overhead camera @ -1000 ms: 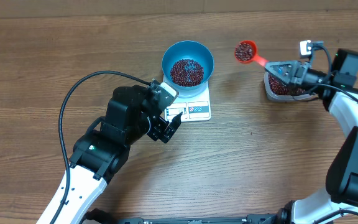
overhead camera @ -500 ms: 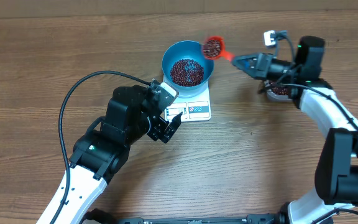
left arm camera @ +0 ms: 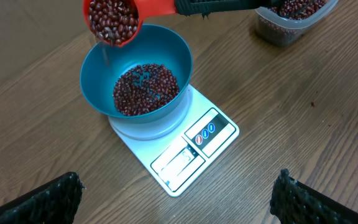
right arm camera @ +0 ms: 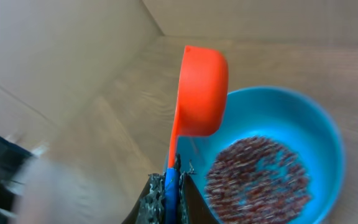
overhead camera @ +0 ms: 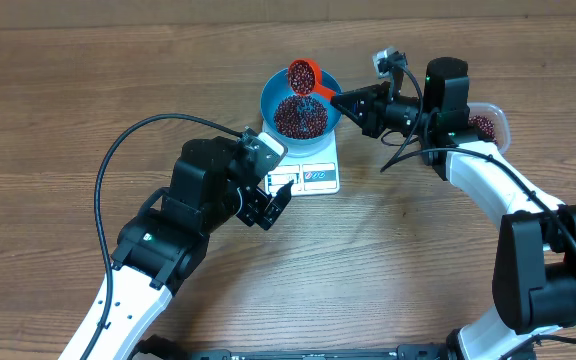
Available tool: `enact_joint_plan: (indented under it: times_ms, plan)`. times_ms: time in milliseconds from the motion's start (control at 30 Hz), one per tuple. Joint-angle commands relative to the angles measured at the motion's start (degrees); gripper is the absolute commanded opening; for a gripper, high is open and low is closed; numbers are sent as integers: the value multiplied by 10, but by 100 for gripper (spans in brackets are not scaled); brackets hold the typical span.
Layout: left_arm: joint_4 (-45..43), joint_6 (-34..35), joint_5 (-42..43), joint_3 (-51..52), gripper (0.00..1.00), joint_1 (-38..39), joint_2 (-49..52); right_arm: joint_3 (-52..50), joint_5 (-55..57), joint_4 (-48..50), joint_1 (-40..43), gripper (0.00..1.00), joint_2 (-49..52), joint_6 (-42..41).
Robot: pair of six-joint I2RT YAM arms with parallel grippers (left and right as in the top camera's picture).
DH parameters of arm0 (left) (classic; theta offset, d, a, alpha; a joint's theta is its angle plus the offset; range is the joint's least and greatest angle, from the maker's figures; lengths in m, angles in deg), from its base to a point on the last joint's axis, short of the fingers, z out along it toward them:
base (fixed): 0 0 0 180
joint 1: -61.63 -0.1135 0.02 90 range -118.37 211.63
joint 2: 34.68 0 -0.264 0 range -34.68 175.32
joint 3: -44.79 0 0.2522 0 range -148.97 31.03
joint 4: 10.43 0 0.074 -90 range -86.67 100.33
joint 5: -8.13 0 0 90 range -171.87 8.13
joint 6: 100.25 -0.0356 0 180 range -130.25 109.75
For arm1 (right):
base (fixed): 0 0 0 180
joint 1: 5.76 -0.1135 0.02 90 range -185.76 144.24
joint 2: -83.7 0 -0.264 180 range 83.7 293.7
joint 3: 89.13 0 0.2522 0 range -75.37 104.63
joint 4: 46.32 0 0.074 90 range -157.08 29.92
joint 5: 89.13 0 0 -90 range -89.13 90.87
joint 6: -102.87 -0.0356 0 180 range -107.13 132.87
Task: Scoop item into bowl and weigh 150g on scale
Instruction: 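Tilt the scoop with the right gripper to pour beans into the bowl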
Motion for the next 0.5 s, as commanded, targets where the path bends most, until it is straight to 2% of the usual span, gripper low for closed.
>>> enact_joint_plan:
  times_ms: [0,467]
  plan:
    - [0,9,-4,1,100,-3,-6,2,23,3,0,4,1,151]
    - [0,9,-4,1,100,-3,-6,2,35,-4,0,4,1,443]
